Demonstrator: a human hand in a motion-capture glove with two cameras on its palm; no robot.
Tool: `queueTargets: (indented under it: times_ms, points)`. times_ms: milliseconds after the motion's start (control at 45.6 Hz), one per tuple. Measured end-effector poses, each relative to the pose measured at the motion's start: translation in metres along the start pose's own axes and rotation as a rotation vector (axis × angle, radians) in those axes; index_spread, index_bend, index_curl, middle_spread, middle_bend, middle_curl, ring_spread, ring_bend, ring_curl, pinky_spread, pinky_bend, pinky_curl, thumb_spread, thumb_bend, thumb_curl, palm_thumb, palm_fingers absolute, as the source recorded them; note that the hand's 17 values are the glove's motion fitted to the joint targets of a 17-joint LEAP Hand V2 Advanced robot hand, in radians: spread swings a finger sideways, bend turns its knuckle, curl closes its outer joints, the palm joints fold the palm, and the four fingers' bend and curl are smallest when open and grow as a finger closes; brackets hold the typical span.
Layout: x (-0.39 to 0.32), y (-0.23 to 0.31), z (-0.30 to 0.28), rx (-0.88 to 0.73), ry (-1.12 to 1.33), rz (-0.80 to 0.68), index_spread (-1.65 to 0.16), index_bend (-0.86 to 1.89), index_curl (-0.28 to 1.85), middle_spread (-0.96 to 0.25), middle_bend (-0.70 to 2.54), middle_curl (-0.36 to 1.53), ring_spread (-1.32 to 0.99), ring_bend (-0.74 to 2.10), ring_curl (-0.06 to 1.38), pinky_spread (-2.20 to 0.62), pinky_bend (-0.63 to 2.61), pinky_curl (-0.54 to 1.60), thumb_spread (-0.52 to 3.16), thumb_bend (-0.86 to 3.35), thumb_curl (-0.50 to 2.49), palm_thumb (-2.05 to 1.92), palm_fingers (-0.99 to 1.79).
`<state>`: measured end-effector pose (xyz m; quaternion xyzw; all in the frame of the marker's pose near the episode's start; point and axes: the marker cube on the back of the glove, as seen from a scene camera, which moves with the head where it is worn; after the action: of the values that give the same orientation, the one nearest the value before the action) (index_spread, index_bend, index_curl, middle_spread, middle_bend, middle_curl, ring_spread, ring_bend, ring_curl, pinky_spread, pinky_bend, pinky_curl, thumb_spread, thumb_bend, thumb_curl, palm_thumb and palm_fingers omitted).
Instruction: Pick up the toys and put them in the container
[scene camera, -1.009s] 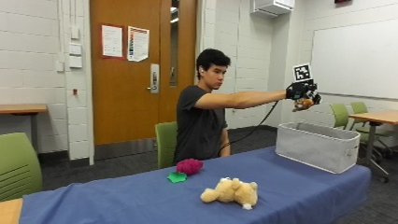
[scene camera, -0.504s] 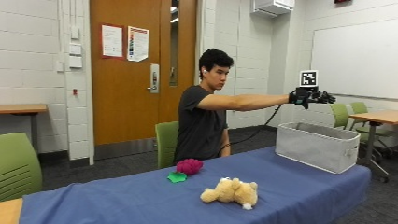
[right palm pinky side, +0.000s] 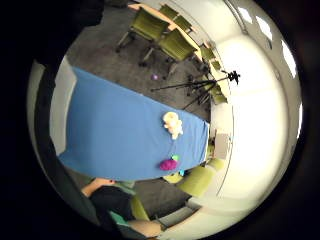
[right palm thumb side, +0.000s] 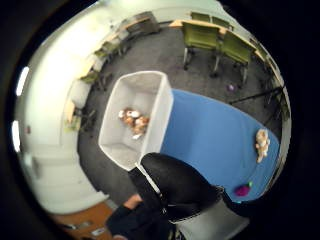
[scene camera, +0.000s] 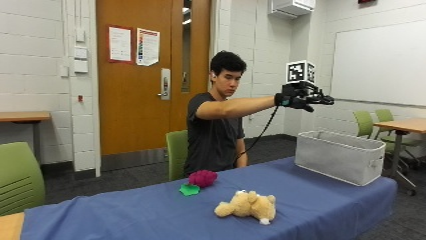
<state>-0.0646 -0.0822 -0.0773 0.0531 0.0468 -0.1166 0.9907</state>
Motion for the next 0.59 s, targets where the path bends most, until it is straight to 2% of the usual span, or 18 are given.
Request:
queueTargets:
  times_ms: [44, 110, 395, 592]
  points:
    - [0.035, 0.001, 0.007, -0.002, 0.081, 0.142, -0.12, 0.10, 0.34, -0.04, 0.25, 0.45, -0.20, 0.42, 0.26, -0.11, 0.73, 0.33, 0.97, -0.10, 0.35, -0.12, -0.11]
    - [0.077, 0.010, 0.014, -0.007, 0.104, 0.217, -0.13, 0.10, 0.33, -0.05, 0.25, 0.45, -0.21, 0.41, 0.27, -0.11, 0.71, 0.33, 0.97, -0.09, 0.33, -0.12, -0.11]
    - [0.233, 0.040, 0.103, -0.058, 0.133, 0.388, -0.17, 0.15, 0.33, -0.07, 0.25, 0.44, -0.24, 0.37, 0.27, -0.10, 0.68, 0.33, 1.00, -0.08, 0.26, -0.10, -0.03]
    - [0.295, 0.057, 0.191, -0.170, 0.065, 0.481, -0.18, 0.14, 0.32, -0.08, 0.26, 0.44, -0.27, 0.36, 0.28, -0.09, 0.67, 0.33, 1.01, -0.08, 0.23, -0.10, -0.02]
